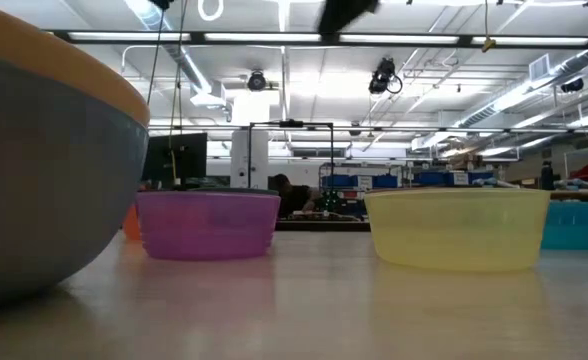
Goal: Nest bowls inside each other
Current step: Stack the pink bowl on top of the light orange bowl
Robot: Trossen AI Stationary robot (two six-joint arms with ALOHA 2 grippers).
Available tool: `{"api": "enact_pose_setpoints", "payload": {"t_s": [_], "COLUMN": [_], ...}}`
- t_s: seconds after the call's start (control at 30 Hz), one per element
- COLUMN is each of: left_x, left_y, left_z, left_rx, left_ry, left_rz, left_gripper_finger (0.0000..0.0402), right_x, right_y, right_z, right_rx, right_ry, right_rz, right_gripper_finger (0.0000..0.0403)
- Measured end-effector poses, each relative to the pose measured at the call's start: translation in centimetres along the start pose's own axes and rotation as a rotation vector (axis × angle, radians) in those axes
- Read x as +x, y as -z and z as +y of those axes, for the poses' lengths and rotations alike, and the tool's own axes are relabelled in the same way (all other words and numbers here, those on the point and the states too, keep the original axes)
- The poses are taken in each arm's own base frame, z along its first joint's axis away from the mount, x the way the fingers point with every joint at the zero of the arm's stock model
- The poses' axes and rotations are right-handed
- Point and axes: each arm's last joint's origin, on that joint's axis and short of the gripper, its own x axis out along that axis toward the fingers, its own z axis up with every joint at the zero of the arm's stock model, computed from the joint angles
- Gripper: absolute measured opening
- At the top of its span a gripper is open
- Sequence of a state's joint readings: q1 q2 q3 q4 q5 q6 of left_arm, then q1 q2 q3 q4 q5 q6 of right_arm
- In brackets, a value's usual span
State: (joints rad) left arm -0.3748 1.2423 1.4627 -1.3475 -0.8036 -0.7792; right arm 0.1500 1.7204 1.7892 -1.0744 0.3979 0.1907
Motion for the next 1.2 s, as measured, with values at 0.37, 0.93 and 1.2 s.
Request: {"api": "enact_pose_setpoints", "payload": {"t_s": [0.37, 0.93, 1.2], "left_x": [2.4, 2.8, 2.8], "left_y": [2.6, 1.8, 1.7], "left_z": [-1.1, -2.3, -2.3], "left_rx": [0.005, -0.030, -0.032], "left_ry": [-0.026, 0.037, 0.027], "left_rz": [0.080, -0.030, -0.044], "left_gripper_finger": [0.0157, 0.0157, 0.0157], "right_x": [3.2, 13.3, 16.8], "right_y": [8.9, 14.1, 14.9], "right_z": [-5.9, -10.3, -10.1], "right_rx": [0.224, 0.402, 0.414], "right_ry": [0.070, -0.061, -0.091], "right_rz": [0.182, 0.194, 0.251], "right_gripper_finger": [0.0155, 0.0174, 0.0166]}}
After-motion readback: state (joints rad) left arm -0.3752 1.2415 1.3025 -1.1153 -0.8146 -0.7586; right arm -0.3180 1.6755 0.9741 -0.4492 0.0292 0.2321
